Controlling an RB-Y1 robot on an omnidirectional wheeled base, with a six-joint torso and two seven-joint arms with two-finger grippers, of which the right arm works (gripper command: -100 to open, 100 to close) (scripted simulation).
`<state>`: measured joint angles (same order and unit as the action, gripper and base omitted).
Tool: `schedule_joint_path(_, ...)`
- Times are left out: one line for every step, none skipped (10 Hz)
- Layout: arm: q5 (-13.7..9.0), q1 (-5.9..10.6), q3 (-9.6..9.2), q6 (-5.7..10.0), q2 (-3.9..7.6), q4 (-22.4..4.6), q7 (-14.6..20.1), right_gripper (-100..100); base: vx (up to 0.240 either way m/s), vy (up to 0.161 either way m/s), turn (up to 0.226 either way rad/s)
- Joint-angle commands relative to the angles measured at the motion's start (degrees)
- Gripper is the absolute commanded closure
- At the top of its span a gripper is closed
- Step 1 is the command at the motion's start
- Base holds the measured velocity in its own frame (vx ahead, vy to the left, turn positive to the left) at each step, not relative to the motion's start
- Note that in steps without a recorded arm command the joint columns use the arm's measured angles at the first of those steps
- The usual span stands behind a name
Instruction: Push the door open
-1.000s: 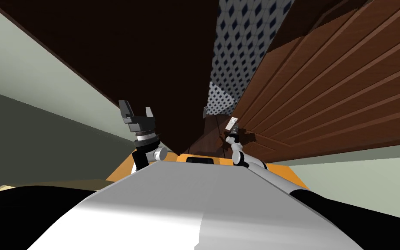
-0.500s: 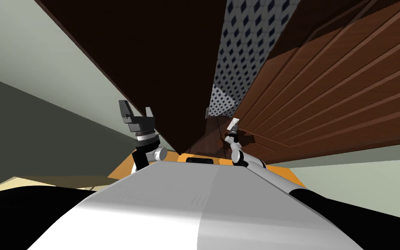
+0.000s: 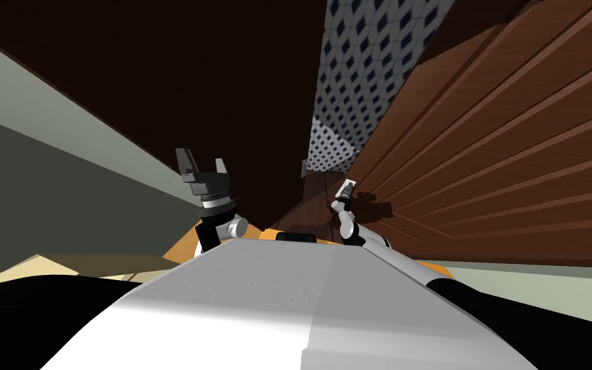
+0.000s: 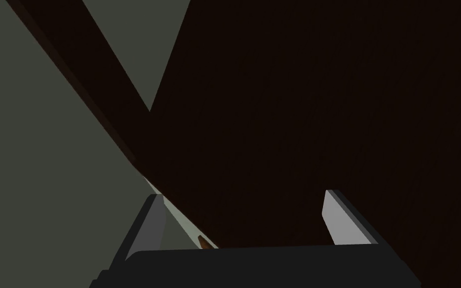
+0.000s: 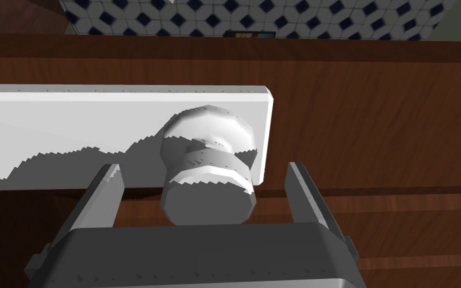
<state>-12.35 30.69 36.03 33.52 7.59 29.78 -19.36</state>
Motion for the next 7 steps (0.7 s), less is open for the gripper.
schedule_joint_path(0.00, 0.00, 0.00, 0.00, 0.00, 0.00, 0.00, -100, 0.064, -0.077, 0.033)
schedule_joint_path(0.00, 0.00, 0.00, 0.00, 0.00, 0.00, 0.00, 100, -0.007, 0.011, -0.026)
schedule_joint_path(0.00, 0.00, 0.00, 0.00, 0.00, 0.00, 0.00, 100, -0.021, 0.030, -0.013)
schedule_joint_path(0.00, 0.00, 0.00, 0.00, 0.00, 0.00, 0.00, 100, -0.022, 0.024, -0.009)
schedule_joint_path(0.00, 0.00, 0.00, 0.00, 0.00, 0.00, 0.00, 100, -0.016, 0.013, -0.003)
schedule_joint_path(0.00, 0.00, 0.00, 0.00, 0.00, 0.00, 0.00, 100, -0.009, 0.004, 0.001)
schedule_joint_path(0.00, 0.00, 0.00, 0.00, 0.00, 0.00, 0.00, 100, 0.000, 0.000, 0.000)
